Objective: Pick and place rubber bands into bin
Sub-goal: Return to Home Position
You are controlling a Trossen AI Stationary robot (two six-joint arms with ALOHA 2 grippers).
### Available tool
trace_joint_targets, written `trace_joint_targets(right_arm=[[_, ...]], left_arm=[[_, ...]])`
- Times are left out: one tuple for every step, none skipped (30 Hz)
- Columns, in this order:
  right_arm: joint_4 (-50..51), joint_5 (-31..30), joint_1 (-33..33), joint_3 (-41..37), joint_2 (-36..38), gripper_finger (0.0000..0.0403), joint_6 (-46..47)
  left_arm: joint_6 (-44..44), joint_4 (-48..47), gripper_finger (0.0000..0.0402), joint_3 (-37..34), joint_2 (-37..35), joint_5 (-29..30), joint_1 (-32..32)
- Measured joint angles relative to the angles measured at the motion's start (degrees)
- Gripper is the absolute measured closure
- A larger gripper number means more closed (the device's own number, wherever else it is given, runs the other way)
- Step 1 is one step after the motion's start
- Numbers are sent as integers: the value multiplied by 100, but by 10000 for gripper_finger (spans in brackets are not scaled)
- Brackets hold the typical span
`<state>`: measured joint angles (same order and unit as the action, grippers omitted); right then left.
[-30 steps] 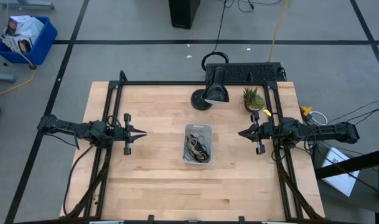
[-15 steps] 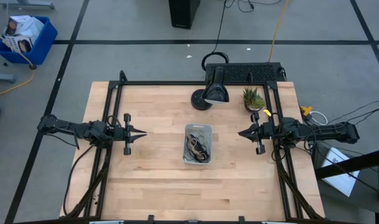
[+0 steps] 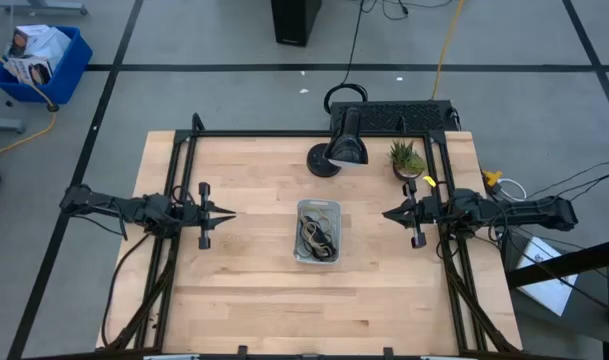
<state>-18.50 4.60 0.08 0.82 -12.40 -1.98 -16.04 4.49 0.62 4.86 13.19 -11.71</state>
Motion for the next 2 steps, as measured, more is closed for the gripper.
trace_joint_targets(right_arm=[[0,0,0,0,0,403,0],[0,1,0,0,2,403,0]], left_arm=[[-2,1,355,0,0,0,-2],[-2,0,355,0,-1,0,-1]])
